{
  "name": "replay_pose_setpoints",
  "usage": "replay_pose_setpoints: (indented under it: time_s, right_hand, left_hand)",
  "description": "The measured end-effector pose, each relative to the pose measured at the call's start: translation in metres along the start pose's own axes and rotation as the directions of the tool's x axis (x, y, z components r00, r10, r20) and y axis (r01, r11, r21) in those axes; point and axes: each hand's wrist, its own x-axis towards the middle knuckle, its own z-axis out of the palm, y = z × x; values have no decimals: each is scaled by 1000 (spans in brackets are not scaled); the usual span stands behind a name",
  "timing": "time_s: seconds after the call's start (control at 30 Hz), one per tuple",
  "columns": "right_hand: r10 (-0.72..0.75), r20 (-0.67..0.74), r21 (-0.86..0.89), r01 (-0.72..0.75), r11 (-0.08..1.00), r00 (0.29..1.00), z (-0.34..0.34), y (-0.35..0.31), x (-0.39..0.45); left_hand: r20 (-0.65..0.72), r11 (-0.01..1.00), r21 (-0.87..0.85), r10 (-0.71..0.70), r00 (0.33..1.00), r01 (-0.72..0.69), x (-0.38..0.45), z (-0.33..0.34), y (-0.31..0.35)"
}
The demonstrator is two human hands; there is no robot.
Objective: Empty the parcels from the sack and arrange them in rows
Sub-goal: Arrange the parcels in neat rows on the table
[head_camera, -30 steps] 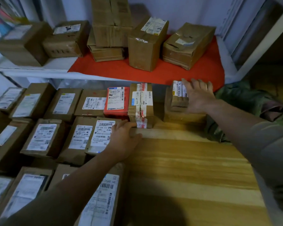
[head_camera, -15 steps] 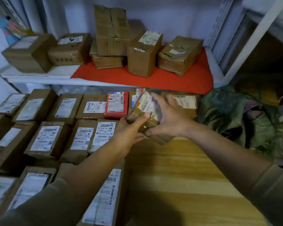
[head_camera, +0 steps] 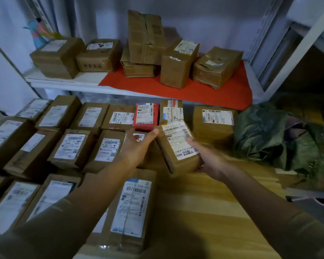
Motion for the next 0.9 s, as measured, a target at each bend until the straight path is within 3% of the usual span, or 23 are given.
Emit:
replay_pose_setpoints:
  time_s: [0.13,0.23,0.3,0.4,0.47,0.57,0.63,0.7,0.8,0.9]
  right_hand:
    - [37,-117,-60,-44,997,992,2,34,6]
    - [47,-158,2,-47,999,986,10,46,10]
    - [46,-169,20,-43,999,984,18,51,17]
    - [52,-165,53,-44,998,985,29,60,33]
    - [52,-139,101,-38,994,989,34,65,44]
    - [35,-92,87,-27,996,995,39,69,53]
    - [13,-109,-47,-18,999,994,37,72,56]
    - [-150,-213,-247,96,964,966,27,73,60]
    - [-488,-318,-511,287,810,812,1,59,60]
    - [-661,-329,-723,270,636,674,-35,28,68]
  left_hand:
    - [-44,981,189,42,998,-33,-2,-18,-14]
    - [87,899,423,84,993,-113,-4,-30,-30]
    - [211,755,629,66,975,-187,-7,-33,-39]
    - [341,434,850,-21,940,-299,-10,-30,-51]
    - [358,369,874,-50,932,-316,-13,-29,-57]
    - [350,368,877,-51,935,-308,-14,-27,-61]
    - [326,368,885,-55,944,-284,-13,-25,-59]
    - [312,386,877,-8,950,-285,-8,-18,-56]
    - [329,440,834,90,940,-334,5,3,-48]
    - [344,547,762,110,932,-346,13,34,-34]
